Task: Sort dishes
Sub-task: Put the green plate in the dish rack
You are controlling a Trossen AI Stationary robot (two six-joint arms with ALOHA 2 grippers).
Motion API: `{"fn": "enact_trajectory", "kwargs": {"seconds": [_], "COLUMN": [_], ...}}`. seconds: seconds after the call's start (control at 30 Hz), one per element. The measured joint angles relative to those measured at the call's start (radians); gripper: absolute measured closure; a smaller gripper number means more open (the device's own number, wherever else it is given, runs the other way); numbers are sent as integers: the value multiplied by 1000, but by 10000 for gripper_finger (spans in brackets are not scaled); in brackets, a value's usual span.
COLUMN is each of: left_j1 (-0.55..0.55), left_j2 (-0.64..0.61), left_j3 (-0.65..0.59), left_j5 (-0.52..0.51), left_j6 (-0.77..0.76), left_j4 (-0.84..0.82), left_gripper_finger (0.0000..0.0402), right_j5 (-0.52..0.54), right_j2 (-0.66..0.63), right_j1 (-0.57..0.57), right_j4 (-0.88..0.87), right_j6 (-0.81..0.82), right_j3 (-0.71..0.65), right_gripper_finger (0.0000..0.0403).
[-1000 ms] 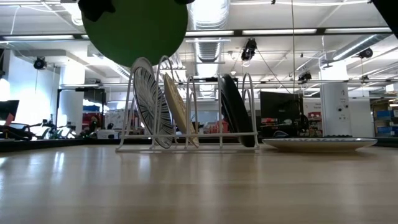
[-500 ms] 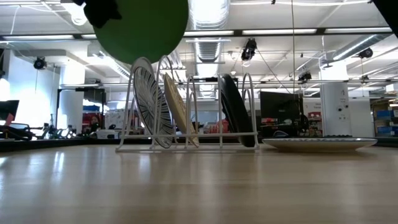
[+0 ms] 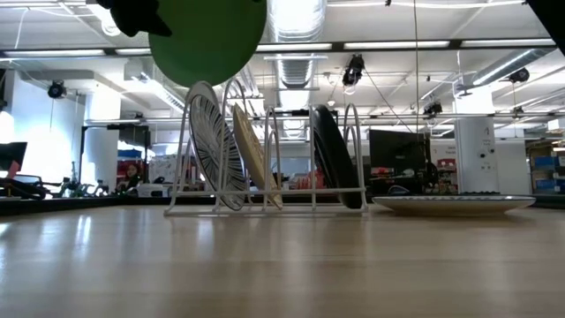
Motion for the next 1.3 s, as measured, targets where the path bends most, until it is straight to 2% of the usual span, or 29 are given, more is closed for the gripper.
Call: {"fn": "enact_trajectory", "kwargs": {"seconds": [0.23, 0.3, 0.4, 0.67, 0.87, 1.13, 1.23, 1.3], "left_j1": [0, 0, -2, -2, -3, -9, -29, -44], "left_j2": [-55, -71, -92, -168, -239, -326, -333, -331], "left_j3": [1, 1, 5, 3, 3, 2, -2, -7], "left_j5": [125, 148, 183, 185, 186, 196, 240, 248], "left_j6": [30, 52, 57, 53, 54, 76, 92, 100], "left_j4": [-1, -34, -23, -17, -18, -20, -17, -16], "left_gripper_finger": [84, 72, 61, 59, 59, 59, 63, 71], "right_j5": [-9, 33, 38, -1, -22, -178, -164, -101], "right_j2": [-1, -9, -12, -53, -87, -101, -110, -115], "right_j1": [0, -2, -11, -4, 4, 24, 44, 60], "right_j4": [3, -69, -63, -55, -72, -141, -187, -233], "right_j6": [-124, -222, -246, -285, -381, -463, -464, -465], "right_j3": [0, -7, -6, -3, -3, -2, -2, -2], "right_gripper_finger": [391, 398, 400, 400, 400, 400, 400, 400]}}
